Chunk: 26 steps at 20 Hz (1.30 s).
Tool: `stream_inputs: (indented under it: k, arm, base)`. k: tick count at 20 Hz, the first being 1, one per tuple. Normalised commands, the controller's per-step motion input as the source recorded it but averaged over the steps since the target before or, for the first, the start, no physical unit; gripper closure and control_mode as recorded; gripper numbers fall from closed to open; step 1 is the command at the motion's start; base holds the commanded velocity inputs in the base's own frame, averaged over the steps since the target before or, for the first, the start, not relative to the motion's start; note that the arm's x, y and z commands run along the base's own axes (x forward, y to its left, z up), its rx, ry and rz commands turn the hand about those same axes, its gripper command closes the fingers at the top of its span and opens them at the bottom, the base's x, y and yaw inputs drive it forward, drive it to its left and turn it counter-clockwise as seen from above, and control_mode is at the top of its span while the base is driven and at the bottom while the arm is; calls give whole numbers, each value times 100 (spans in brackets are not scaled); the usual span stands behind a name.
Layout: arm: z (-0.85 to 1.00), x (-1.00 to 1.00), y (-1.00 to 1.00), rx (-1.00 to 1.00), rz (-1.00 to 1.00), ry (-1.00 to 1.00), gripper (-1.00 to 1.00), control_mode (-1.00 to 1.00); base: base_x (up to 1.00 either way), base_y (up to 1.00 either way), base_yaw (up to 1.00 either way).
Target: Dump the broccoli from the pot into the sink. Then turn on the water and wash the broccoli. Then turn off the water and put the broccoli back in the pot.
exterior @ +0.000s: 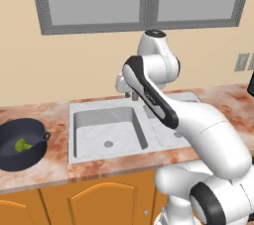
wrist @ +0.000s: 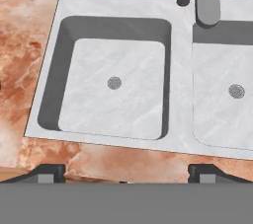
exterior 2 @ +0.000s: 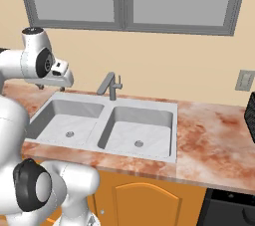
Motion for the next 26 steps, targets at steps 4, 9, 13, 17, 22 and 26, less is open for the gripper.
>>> stream_inputs:
  k: [4,9,13,17,22,26]
  arm:
    - [-22,0,54,5,9,1,-100,-100]
    - [-25,0,54,3,15,0,-100,-100]
    - [-23,0,51,3,19,0,-100,-100]
    - [-13,0,48,7,15,1,-100,-100]
    - [-8,0,51,5,5,6,-100,-100]
    - [-6,0,52,0,0,6,-100,-100]
  base:
    - [0,0,0]
    - [0,0,0]
    - [0,0,0]
    - [0,0,0]
    - [0,0,0]
    - [0,0,0]
